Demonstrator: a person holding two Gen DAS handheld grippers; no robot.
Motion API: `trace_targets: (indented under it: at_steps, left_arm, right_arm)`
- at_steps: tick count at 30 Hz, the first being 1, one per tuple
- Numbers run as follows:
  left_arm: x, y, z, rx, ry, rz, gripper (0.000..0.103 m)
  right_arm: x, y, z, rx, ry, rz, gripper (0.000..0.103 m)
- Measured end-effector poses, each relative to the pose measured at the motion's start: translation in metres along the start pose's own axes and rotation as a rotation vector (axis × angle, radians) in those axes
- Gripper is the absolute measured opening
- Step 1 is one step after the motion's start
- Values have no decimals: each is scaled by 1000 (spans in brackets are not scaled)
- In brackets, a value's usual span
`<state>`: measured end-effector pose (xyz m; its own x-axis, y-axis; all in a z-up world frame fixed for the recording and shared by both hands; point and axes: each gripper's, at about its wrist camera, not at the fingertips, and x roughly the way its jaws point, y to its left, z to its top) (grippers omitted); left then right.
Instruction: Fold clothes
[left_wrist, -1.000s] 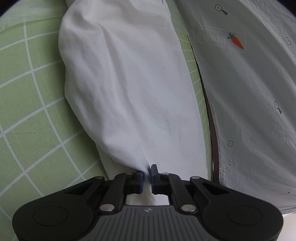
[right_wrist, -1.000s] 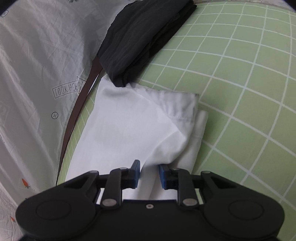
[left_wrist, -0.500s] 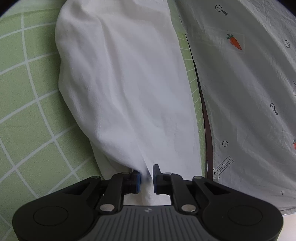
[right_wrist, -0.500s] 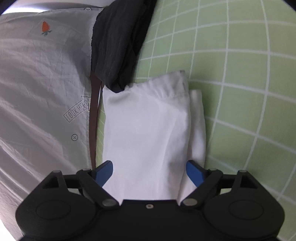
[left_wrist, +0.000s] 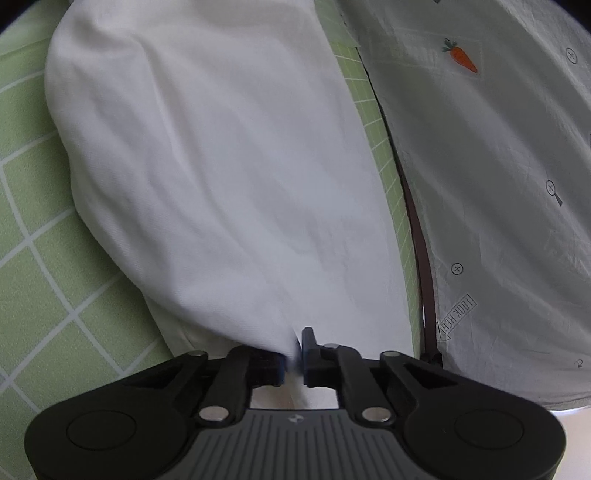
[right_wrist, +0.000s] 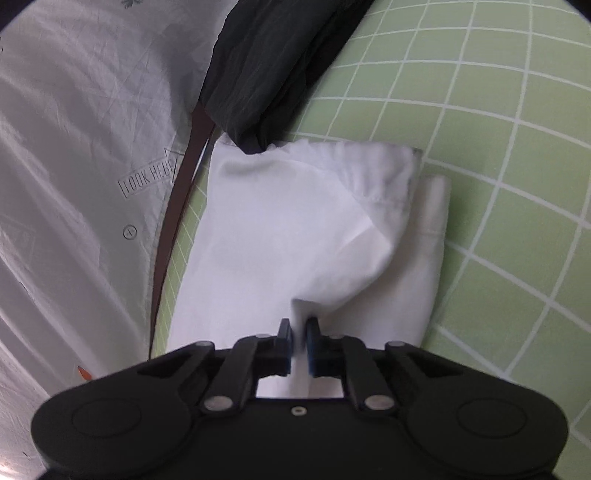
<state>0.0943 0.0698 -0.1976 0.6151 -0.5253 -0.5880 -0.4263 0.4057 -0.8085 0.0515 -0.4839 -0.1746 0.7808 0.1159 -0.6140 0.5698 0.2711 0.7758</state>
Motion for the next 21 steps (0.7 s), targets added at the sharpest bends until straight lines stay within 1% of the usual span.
trace_targets:
  at_steps: [3,5,7,10,12,14,15,16,17,18,19,21]
  left_arm:
    - [-15,-7,-4,23,0,-49,1]
    - [-27,-18,-10,80,5,-41,1]
    - [-34,-21,-14,104,15,-19,1]
    - [-27,-6,-19,95,46,63,1]
    - [-18,11,-19,40,68,120,2]
    - [-17,20,-20,5,76,118,6]
    - [-20,19,-21,17,73,115,13]
    - [-24,17,-21,39,70,115,17]
    - [-27,14,-22,60,67,115,30]
    - [-30,12,-23,83,65,119,40]
    - [-32,10,-24,106,65,125,42]
    - [-39,7,-25,147,67,135,47]
  right_arm:
    - [-20,-3,-2,17,-35,23,2]
    - [-36,0,-5,3,-61,34,2]
    - [-48,9,-6,-51,-83,26,2]
    - [-48,12,-10,-124,-68,-45,2]
    - [-38,5,-16,-155,-36,-136,2]
    - [-30,2,-20,-215,-15,-202,4]
    - [-31,3,-22,-238,-19,-213,4]
    - [-32,6,-24,-264,-21,-226,10]
    - [-33,10,-26,-302,-22,-246,14]
    - [-35,15,-31,-342,-27,-259,26]
    - [-37,19,-35,-383,-32,-272,46]
    - [-38,26,-46,-449,-28,-294,64]
